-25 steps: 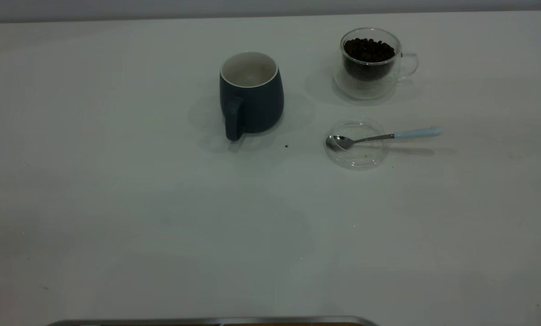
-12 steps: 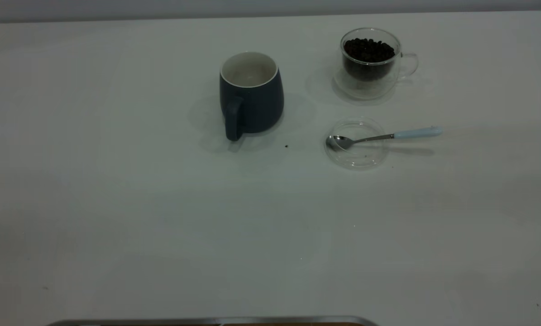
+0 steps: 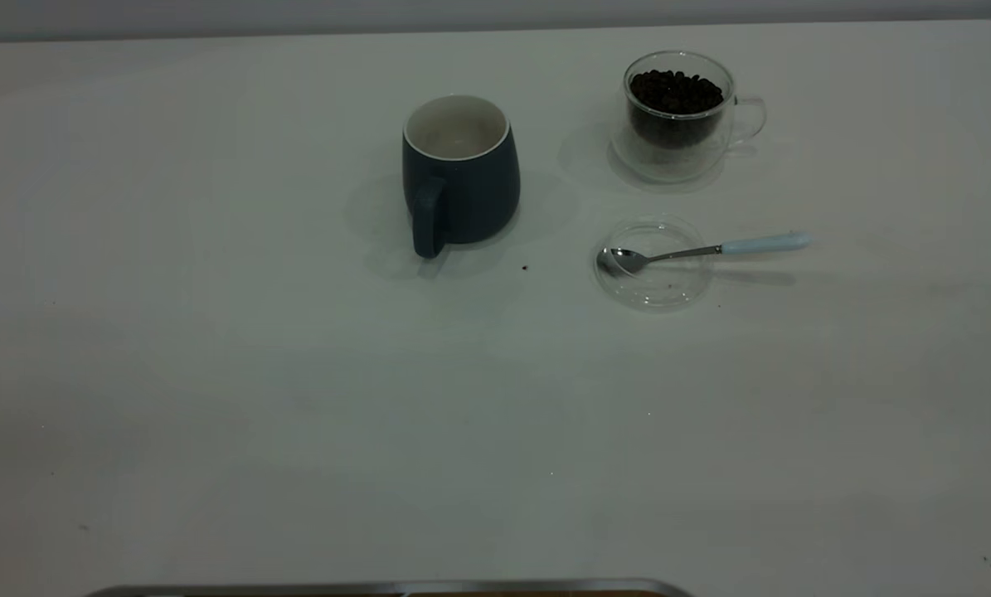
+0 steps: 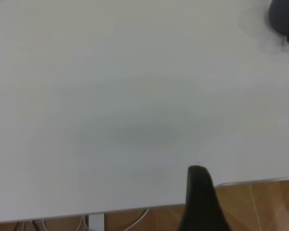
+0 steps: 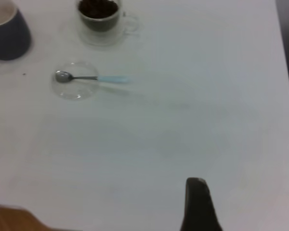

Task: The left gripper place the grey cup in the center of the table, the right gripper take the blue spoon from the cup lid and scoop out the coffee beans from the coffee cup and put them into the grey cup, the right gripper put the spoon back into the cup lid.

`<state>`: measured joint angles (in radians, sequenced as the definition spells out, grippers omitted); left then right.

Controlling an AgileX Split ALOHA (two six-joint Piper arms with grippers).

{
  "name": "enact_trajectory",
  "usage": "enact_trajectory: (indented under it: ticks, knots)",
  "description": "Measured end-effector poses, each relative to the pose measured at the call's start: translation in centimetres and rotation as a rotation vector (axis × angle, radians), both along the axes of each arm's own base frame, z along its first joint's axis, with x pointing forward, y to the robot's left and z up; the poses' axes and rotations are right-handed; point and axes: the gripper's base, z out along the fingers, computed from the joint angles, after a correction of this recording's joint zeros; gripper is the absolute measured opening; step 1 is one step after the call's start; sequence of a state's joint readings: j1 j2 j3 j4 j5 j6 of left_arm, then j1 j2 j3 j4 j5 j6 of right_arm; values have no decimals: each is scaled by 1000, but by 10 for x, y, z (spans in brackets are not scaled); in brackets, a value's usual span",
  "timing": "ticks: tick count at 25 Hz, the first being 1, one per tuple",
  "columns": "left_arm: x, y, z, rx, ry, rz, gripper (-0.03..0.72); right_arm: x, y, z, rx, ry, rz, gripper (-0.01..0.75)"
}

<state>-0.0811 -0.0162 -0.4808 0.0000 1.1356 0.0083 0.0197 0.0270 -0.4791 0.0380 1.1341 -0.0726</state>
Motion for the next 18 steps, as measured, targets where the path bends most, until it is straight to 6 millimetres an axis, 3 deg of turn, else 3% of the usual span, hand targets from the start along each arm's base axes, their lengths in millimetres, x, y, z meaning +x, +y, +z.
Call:
enact_trajectory:
  ticks: [18]
  knots:
    - [0,0,0,0,0,0,567,-4,-2,0,18,-37,-34,440]
